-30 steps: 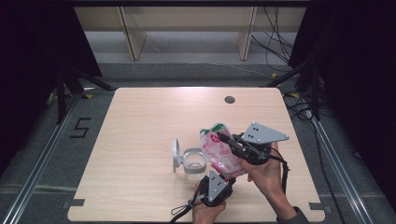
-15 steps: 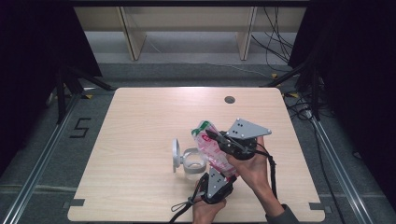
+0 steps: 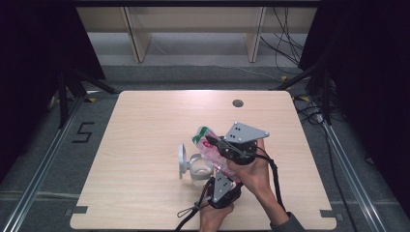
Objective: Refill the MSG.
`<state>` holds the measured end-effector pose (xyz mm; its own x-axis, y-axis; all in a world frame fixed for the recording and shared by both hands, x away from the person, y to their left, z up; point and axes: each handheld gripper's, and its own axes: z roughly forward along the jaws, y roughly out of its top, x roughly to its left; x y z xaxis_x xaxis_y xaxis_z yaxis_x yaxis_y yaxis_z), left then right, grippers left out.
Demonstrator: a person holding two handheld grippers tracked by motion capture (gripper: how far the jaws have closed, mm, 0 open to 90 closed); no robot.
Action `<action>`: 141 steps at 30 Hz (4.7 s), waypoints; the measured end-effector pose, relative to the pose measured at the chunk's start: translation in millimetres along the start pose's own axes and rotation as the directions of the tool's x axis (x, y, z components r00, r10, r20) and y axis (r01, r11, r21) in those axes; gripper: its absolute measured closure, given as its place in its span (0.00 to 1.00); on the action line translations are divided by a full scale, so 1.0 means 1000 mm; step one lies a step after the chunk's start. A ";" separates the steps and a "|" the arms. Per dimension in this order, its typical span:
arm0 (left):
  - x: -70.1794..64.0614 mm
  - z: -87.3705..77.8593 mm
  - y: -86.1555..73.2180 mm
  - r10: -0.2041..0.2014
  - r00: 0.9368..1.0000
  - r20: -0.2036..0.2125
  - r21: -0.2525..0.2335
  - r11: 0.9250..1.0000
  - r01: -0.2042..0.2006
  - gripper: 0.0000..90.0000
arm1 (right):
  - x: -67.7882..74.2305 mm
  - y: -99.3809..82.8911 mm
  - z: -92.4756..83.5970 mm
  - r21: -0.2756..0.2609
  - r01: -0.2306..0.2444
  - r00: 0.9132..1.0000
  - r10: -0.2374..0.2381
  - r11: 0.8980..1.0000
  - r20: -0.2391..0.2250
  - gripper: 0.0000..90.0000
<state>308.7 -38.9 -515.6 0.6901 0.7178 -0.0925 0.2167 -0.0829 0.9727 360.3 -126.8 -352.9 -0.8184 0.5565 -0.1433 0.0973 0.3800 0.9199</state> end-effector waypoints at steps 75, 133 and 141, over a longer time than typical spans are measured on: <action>-0.001 0.006 0.002 -0.011 0.999 0.033 -0.028 1.000 0.012 0.81 | 0.011 0.007 0.017 0.085 0.065 0.998 -0.066 0.994 0.010 1.00; -0.007 0.008 0.002 -0.072 0.996 0.046 -0.103 0.992 0.076 0.81 | 0.021 0.009 0.023 0.092 0.108 0.994 -0.110 0.990 0.013 1.00; -0.004 0.005 0.004 -0.018 0.999 0.032 -0.063 0.998 0.020 0.81 | 0.020 0.011 0.024 0.093 0.120 0.992 -0.123 0.988 0.025 1.00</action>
<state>310.4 -45.2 -512.9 0.7079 0.6967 -0.1164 0.1865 -0.0254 0.9821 358.9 -93.8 -354.4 -0.8098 0.5236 -0.2645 0.0504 0.5112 0.8580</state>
